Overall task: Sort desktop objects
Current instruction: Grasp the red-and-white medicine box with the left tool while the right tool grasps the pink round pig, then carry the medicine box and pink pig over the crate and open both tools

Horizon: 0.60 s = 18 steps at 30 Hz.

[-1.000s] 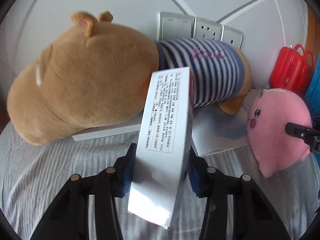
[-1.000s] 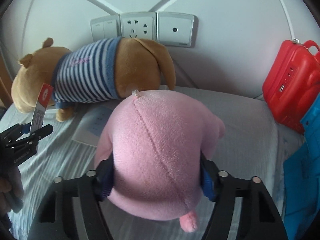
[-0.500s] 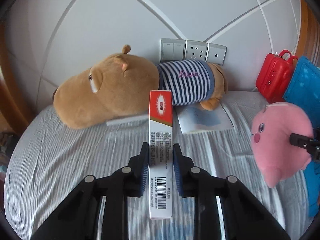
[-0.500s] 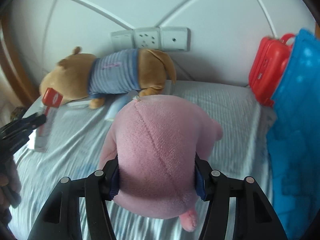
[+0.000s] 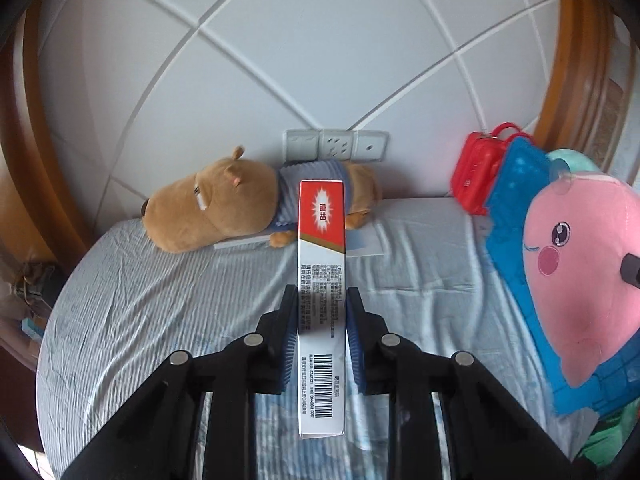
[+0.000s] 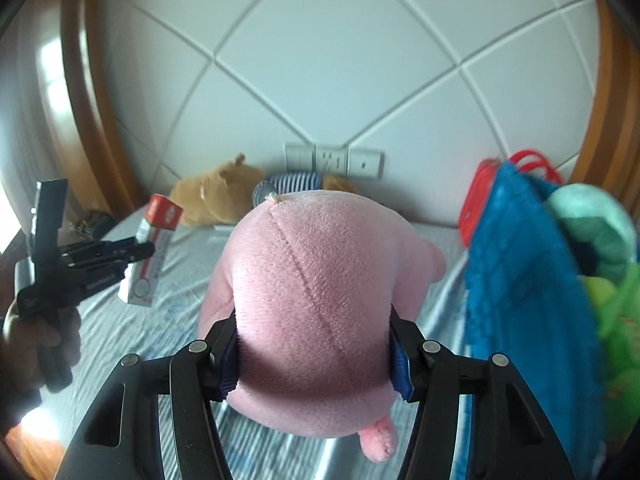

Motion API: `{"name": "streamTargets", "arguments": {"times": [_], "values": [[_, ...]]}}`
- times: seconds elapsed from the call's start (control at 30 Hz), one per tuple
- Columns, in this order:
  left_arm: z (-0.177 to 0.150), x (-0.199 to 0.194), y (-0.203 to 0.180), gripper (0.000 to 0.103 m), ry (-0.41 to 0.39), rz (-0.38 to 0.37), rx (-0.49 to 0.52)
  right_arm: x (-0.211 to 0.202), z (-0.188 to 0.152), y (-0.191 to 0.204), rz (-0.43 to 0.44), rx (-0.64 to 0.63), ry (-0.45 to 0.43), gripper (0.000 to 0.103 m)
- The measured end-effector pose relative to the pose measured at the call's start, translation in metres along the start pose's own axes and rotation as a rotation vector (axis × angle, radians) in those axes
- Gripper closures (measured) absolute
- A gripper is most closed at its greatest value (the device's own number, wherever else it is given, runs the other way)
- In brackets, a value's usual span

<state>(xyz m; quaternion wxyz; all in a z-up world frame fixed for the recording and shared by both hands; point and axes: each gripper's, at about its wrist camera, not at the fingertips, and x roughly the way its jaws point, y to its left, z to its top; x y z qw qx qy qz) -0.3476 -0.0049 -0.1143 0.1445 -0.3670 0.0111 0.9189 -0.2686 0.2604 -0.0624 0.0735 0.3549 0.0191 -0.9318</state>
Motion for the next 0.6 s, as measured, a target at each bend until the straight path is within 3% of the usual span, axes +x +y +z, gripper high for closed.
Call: {"name": "streamTargets", "arguments": {"times": [0.27, 0.6], "values": [[0.043, -0.058, -0.103, 0.081, -0.055, -0.039, 0.046, -0.113, -0.011, -0.074, 0.012, 0.026, -0.137, 0.045], [0.093, -0.094, -0.279, 0.081, -0.134, -0.071, 0.136, -0.221, -0.043, -0.233, -0.053, 0.074, -0.223, 0.044]]}}
